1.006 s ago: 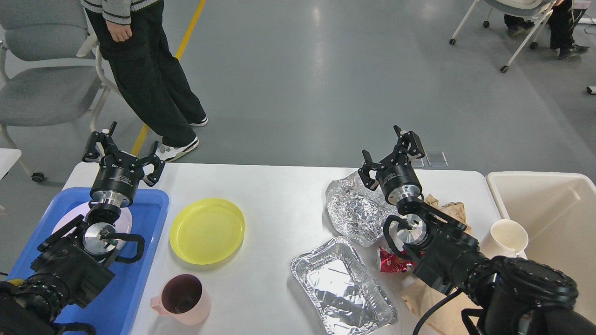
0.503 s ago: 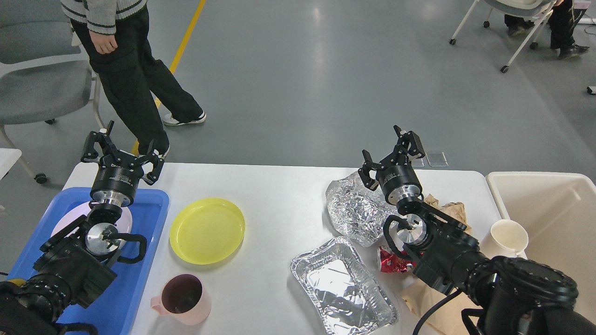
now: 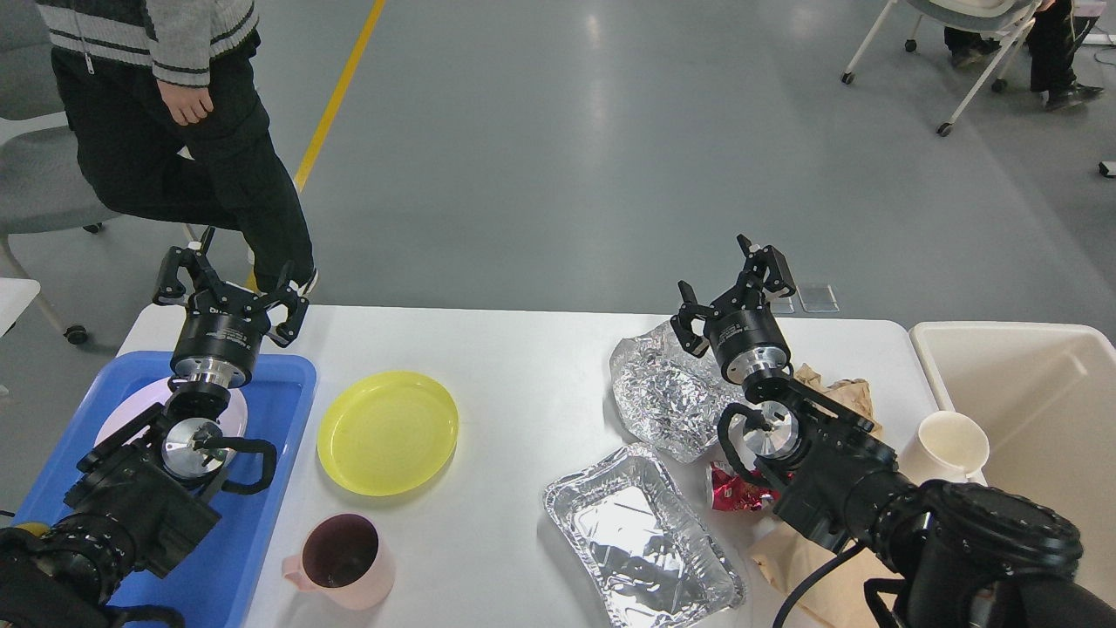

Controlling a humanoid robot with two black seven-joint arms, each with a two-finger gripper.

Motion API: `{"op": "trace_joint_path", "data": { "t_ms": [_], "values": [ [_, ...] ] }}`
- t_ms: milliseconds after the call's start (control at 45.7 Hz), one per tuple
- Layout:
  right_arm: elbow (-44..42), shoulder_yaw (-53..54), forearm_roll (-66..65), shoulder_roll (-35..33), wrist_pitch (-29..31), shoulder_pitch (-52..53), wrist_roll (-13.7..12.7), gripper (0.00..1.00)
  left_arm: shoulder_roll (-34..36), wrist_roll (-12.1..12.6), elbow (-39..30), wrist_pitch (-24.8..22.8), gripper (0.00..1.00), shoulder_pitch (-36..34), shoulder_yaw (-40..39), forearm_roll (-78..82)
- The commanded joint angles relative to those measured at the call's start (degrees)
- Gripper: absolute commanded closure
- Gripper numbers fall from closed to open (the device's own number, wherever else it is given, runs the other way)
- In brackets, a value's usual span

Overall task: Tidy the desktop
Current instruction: 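Release the pink plate onto the blue tray and raise the left gripper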

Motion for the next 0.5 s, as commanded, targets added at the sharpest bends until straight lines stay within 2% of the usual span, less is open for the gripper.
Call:
{"op": "trace_joint_path", "data": {
  "t_ms": [0,153,306,394,481],
  "values": [
    [0.00,0.00,0.00,-0.01,0.00,0.00,0.00,0.00,-0.17,0.75,-0.09,2.86,0.04,-0.67,2.42,0.55],
    [0.00,0.00,0.00,-0.01,-0.09,0.00,0.00,0.00,1.41,0.84,-0.79,9.54,0.04,-3.38,10.58,0.73],
    [0.00,0.00,0.00,-0.01,-0.09,0.00,0.00,0.00,7.64,0.92,-0.70,16.93,0.04,-9.88,22.09,0.82],
    [0.00,0.00,0.00,-0.01,0.00,0.00,0.00,0.00,10.28,0.92,-0.70,19.31,0.04,-15.33,30.70,0.91],
    [0.00,0.00,0.00,-0.01,-0.09,0.00,0.00,0.00,12.48,0.92,-0.79,19.57,0.04,-20.95,42.12,1.25]
  ]
}}
